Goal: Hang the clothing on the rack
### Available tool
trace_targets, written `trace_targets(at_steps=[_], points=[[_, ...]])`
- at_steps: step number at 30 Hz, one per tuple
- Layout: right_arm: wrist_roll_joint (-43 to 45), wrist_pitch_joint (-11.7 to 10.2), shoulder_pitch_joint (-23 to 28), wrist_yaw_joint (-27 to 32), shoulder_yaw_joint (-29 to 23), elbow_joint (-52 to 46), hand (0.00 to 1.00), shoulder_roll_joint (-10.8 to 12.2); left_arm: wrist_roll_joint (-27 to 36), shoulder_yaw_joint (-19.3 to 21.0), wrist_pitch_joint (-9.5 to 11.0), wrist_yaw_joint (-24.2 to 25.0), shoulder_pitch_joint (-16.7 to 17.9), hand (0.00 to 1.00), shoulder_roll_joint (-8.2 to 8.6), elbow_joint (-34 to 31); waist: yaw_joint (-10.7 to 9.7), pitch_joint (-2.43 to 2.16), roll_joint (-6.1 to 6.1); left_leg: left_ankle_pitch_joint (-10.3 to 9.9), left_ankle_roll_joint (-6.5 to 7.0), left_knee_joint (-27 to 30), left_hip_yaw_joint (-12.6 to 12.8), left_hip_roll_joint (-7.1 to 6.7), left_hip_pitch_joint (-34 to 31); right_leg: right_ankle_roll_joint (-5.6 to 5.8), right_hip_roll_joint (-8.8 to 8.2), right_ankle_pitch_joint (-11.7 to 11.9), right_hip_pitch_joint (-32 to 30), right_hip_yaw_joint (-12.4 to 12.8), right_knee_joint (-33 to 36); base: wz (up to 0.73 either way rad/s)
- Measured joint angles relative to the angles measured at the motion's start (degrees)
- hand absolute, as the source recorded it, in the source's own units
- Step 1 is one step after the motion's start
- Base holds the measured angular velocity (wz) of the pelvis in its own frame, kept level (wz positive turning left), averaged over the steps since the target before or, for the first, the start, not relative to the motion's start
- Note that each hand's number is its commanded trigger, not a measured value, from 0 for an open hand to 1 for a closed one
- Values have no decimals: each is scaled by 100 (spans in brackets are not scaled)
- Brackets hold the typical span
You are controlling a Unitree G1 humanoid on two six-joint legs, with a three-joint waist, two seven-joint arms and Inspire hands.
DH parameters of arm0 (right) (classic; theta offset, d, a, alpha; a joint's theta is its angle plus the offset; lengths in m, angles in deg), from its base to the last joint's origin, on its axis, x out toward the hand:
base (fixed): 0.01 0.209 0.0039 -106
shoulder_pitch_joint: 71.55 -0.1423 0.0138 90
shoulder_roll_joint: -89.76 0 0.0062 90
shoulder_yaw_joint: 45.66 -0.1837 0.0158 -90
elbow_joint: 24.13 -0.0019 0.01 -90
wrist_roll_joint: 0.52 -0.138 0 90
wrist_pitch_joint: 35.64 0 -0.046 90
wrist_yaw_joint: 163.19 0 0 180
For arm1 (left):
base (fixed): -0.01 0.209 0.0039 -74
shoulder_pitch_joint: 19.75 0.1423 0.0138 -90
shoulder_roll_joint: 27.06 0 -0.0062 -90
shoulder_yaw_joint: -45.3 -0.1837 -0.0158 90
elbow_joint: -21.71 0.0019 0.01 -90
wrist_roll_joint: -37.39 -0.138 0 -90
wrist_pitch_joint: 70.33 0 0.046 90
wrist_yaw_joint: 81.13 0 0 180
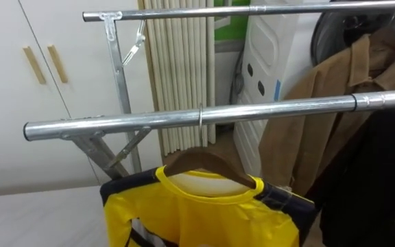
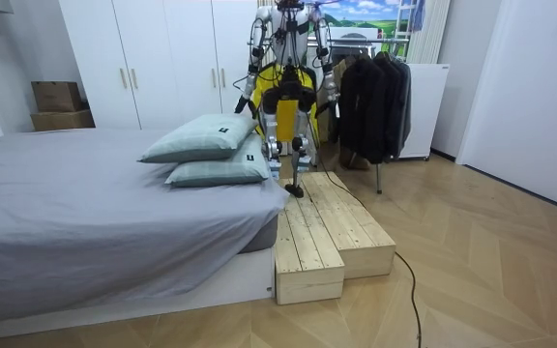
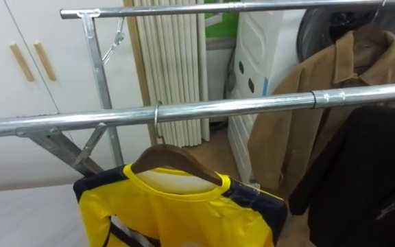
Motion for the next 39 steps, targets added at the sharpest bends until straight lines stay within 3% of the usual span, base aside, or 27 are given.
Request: trace_targets(at_steps=[3,5,15,24,26,29,34,39], points=[[-1,51,-19,4,-76,0,0,2,14,135,-5,179,-28,0,7,-3,1,-21,29,0,0,3,-4,0,-27,0,-11,-1,-19,-44,-1,8],[0,104,-40,59,-78,-11,0,2,180,157,-49,360,-71,0,7,-46,-3,-64,65,0,0,27,-18,-4,-73,-2,-32,-3,-40,-93,4,12],[-245,103,-108,113,-79,3,0,5,655,164,-130,736,-192,0,-4,-46,-12,-74,81,0,-1,25,-46,-21,-65,-18,-61,-94,-44,-175,85,4],[-916,96,-146,237,-71,-2,0,7,639,172,-259,930,-293,0,-22,-193,-12,-23,93,-3,-6,27,-107,-25,-62,-40,-105,-134,18,-315,86,8],[-942,95,-137,239,-75,4,0,5,632,175,-260,930,-319,0,-27,-271,-7,15,87,-3,-6,27,-187,-43,-62,-33,-120,-174,8,-366,97,22],[-937,70,-156,232,-74,3,0,3,516,183,-244,894,-307,0,-26,-335,4,35,98,-4,-6,27,-241,-52,-66,-34,-145,-195,16,-428,97,10],[-1036,-60,-169,234,-46,10,0,6,480,289,-200,631,-255,0,-3,-808,91,38,90,-3,-6,32,-358,-60,-85,-54,-176,-216,27,-577,85,15],[-1274,-147,-350,243,131,10,0,17,360,263,-109,319,-14,0,12,-1587,199,49,134,-2,-9,177,-407,-78,-262,-86,-273,-298,-27,-917,120,35]])
